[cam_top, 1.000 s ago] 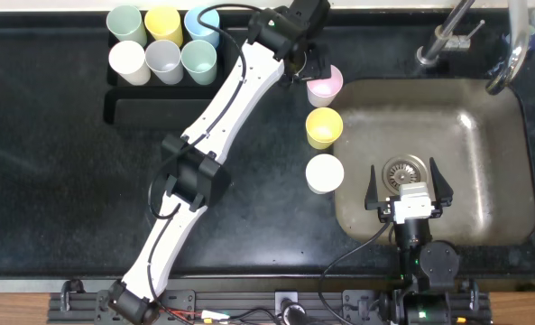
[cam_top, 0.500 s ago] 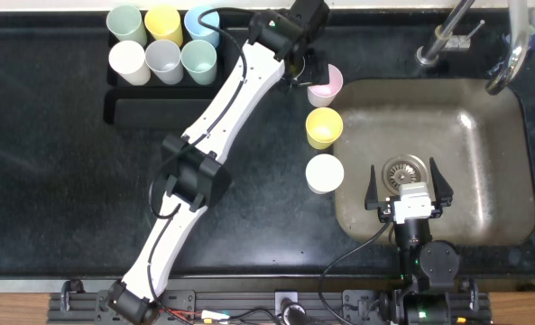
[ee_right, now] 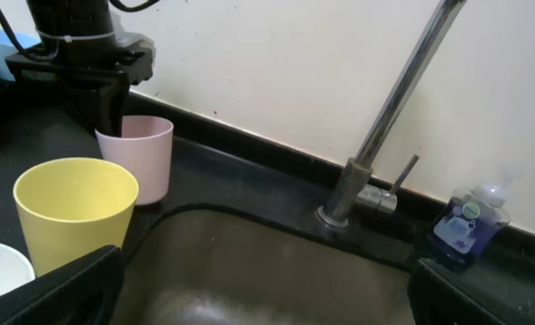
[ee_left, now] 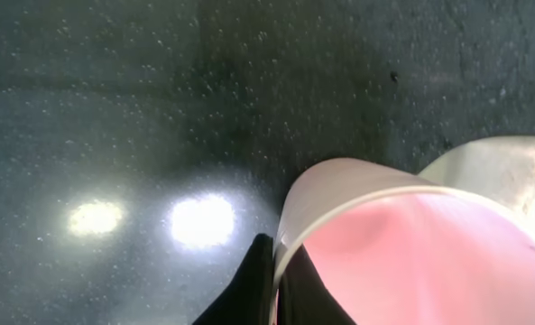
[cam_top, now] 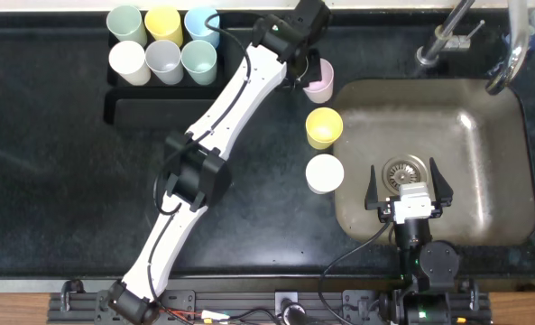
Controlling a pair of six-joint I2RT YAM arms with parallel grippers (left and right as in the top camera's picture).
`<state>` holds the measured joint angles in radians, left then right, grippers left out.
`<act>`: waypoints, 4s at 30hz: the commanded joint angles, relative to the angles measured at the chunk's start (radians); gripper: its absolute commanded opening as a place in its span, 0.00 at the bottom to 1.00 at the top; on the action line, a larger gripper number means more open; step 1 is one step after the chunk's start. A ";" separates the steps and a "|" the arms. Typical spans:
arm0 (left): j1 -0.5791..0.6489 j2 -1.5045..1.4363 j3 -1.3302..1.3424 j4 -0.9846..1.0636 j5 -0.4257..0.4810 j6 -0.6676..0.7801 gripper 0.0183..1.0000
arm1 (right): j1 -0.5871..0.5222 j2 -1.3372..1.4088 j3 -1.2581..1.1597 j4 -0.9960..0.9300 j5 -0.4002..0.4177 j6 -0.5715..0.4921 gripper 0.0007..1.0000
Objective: Store Cups
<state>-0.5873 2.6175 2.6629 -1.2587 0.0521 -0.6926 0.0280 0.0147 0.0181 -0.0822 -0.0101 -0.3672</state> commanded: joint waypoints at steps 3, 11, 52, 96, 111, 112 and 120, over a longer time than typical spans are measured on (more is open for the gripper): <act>0.014 -0.026 0.119 -0.078 -0.002 0.010 0.02 | 0.004 -0.011 -0.013 0.004 0.007 0.004 1.00; 0.143 -0.250 0.172 -0.435 -0.127 -0.134 0.02 | 0.004 -0.011 -0.013 0.004 0.007 0.004 1.00; 0.808 -0.851 -1.028 0.200 -0.060 0.082 0.02 | 0.004 -0.011 -0.013 0.004 0.007 0.004 1.00; 0.816 -0.619 -1.028 0.246 -0.103 0.029 0.02 | 0.004 -0.011 -0.013 0.004 0.008 0.004 1.00; 0.814 -0.636 -1.027 0.241 -0.105 0.034 1.00 | 0.004 -0.011 -0.013 0.004 0.008 0.004 1.00; 0.814 -0.647 -1.027 0.231 -0.106 0.034 1.00 | 0.004 -0.011 -0.013 0.004 0.007 0.004 1.00; 0.792 -0.879 -1.025 0.180 -0.104 0.109 1.00 | 0.004 -0.011 -0.013 0.004 0.008 0.004 1.00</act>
<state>0.2218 1.8870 1.6276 -1.0748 -0.0410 -0.6247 0.0280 0.0147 0.0181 -0.0826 -0.0105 -0.3664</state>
